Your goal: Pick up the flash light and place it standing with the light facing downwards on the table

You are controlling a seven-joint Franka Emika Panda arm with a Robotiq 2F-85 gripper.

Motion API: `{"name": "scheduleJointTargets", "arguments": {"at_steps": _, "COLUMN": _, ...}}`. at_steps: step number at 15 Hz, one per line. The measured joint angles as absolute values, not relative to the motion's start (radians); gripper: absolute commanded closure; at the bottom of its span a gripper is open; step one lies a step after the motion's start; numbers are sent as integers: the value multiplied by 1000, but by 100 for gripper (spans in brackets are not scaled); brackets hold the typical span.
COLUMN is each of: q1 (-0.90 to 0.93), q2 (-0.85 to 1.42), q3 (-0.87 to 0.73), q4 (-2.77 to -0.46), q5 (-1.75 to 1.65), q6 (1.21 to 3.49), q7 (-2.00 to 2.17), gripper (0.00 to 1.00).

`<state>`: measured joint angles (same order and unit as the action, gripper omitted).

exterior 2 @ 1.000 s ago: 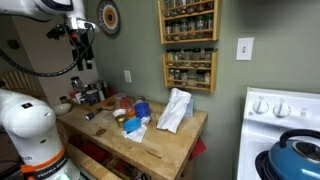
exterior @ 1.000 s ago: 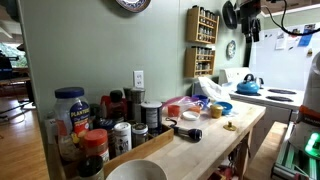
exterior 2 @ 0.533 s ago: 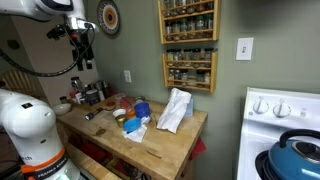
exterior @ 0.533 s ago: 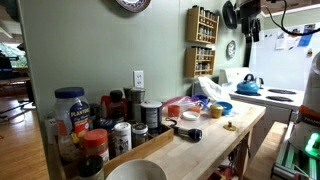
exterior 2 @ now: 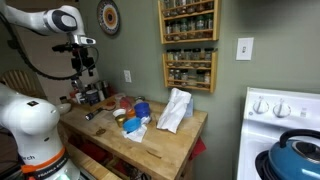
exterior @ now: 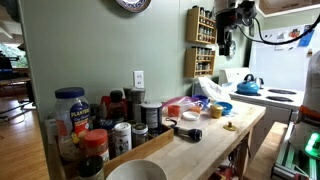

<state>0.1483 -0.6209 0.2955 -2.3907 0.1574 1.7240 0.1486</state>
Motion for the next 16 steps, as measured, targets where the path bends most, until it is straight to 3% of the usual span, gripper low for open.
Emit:
{"name": "scheduleJointTargets", "arguments": {"at_steps": 5, "q1": 265, "q2": -399, "q3": 356, "q4": -2383, "q5": 222, "q6": 1943, "q7": 115, "gripper": 0}}
{"name": "scheduleJointTargets", "arguments": {"at_steps": 16, "q1": 311, "q2": -226, "q3": 380, "q4": -2364, "q5": 202, "q6": 1980, "q7": 80, "gripper": 0}}
